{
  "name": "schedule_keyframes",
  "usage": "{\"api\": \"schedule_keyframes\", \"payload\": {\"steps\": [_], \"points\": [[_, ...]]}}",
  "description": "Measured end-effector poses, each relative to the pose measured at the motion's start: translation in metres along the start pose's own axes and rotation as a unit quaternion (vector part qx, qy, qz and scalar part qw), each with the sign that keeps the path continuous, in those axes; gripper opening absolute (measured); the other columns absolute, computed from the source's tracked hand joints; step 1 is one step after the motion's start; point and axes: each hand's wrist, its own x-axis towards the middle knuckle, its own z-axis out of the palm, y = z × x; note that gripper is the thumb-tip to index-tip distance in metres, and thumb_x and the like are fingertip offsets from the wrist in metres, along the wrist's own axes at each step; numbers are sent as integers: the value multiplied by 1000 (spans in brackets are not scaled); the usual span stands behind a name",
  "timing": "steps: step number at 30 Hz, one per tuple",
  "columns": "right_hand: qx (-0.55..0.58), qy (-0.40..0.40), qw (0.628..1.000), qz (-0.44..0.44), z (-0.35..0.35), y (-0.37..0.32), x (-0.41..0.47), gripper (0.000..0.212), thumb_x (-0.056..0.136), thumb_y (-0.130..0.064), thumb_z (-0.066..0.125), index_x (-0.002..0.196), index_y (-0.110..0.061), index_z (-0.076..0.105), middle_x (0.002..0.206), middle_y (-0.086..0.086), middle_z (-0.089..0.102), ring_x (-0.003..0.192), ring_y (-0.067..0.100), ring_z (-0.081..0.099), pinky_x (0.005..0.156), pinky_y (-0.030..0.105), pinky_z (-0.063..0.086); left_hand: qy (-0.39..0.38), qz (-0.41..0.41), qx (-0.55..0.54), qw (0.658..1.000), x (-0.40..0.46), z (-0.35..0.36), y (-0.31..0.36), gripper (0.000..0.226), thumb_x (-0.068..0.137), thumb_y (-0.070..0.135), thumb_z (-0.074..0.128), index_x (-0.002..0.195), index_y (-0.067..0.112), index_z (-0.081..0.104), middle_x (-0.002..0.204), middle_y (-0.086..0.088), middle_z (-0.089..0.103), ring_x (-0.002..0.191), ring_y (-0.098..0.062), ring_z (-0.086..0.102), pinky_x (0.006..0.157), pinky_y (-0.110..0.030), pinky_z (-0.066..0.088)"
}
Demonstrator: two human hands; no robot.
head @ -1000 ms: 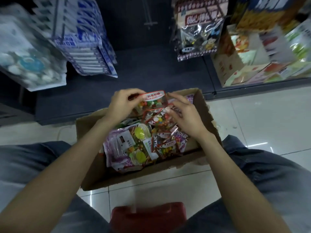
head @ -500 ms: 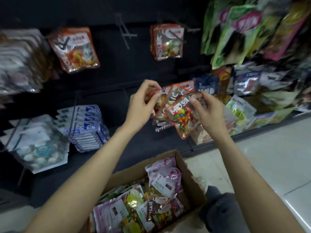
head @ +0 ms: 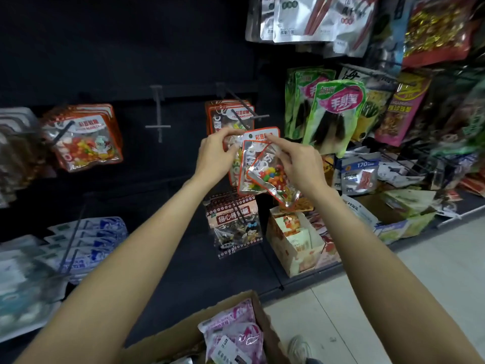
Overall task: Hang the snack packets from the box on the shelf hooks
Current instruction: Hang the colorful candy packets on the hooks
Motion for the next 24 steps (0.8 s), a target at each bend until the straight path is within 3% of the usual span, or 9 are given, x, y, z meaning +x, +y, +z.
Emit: {"api": "schedule_keyframes", "payload": {"steps": [3, 10, 14, 19, 24], "points": [[-20, -13, 1000, -6, 11, 8, 10, 42, 98, -15, 49, 136, -34, 50, 71, 0, 62, 64, 21, 56, 61, 41, 51, 5, 26, 45, 999, 12, 4, -6, 26, 91, 11, 59, 114, 23, 64, 119, 5, 63, 91, -2, 59, 71, -10, 48], [36, 26, 999, -16, 33, 20, 16, 44, 97, -18, 49, 137, -36, 48, 76, -3, 70, 68, 17, 62, 60, 38, 52, 32, 78, 50, 995, 18, 7, -18, 27, 90, 11, 61, 115, 20, 65, 109, 9, 66, 91, 0, 58, 80, -20, 51], [35, 32, 999, 2, 37, 21, 20, 44, 97, -18, 49, 136, -37, 49, 77, -7, 71, 67, 12, 58, 57, 29, 43, 39, 81, 46, 995, 24, 8, -18, 28, 89, 12, 62, 116, 19, 64, 112, 7, 66, 98, -4, 62, 84, -26, 54], [-2, -5, 1000, 2, 41, 20, 31, 44, 98, -17, 46, 135, -40, 48, 79, 3, 70, 70, 26, 62, 60, 39, 51, 48, 59, 76, 994, 41, 10, -30, 28, 89, 15, 64, 116, 22, 65, 110, 7, 66, 93, -7, 63, 84, -33, 55], [-59, -36, 997, -31, 41, 20, 29, 51, 93, -7, 47, 131, -41, 53, 81, 9, 68, 74, 36, 62, 60, 40, 47, 68, 48, 124, 989, 79, 10, -45, 31, 90, 12, 62, 120, 20, 65, 118, 1, 67, 105, -13, 62, 91, -28, 51]]}}
